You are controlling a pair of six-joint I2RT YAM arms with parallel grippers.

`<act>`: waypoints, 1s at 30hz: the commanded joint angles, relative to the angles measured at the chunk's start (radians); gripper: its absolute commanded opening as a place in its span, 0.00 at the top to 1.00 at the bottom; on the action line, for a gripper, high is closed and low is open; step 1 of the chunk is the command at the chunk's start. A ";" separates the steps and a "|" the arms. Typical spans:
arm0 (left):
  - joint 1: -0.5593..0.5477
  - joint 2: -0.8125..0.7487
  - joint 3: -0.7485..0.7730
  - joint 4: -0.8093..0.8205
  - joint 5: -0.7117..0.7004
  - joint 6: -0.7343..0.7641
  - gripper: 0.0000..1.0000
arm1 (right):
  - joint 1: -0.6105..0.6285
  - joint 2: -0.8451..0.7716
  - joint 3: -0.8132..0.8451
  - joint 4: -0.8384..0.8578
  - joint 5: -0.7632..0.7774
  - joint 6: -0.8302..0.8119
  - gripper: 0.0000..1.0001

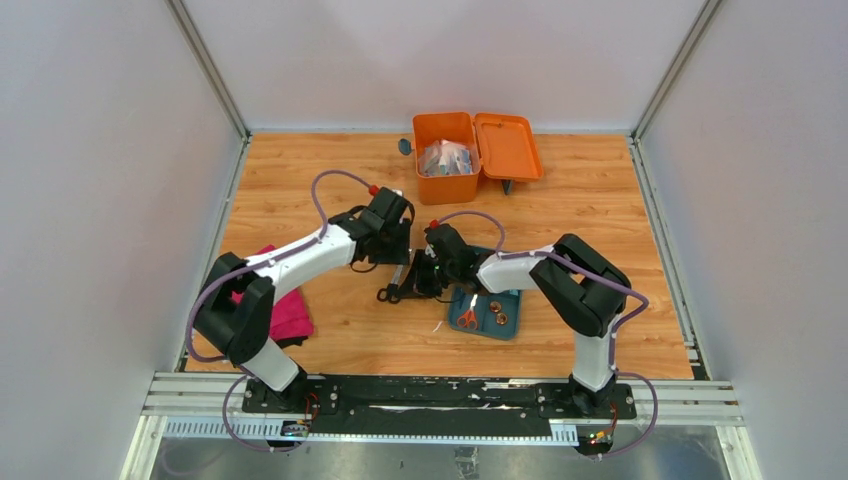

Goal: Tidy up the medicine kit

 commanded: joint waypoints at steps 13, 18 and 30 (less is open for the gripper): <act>0.032 -0.357 0.082 -0.209 -0.182 0.087 0.32 | 0.015 -0.270 0.018 -0.276 0.127 -0.252 1.00; 0.038 -0.455 0.042 -0.245 -0.220 0.106 0.30 | 0.014 -0.454 0.042 -0.471 0.269 -0.438 1.00; 0.046 -0.562 0.017 -0.272 -0.217 0.150 0.29 | 0.010 -0.877 -0.076 -0.596 0.768 -1.085 1.00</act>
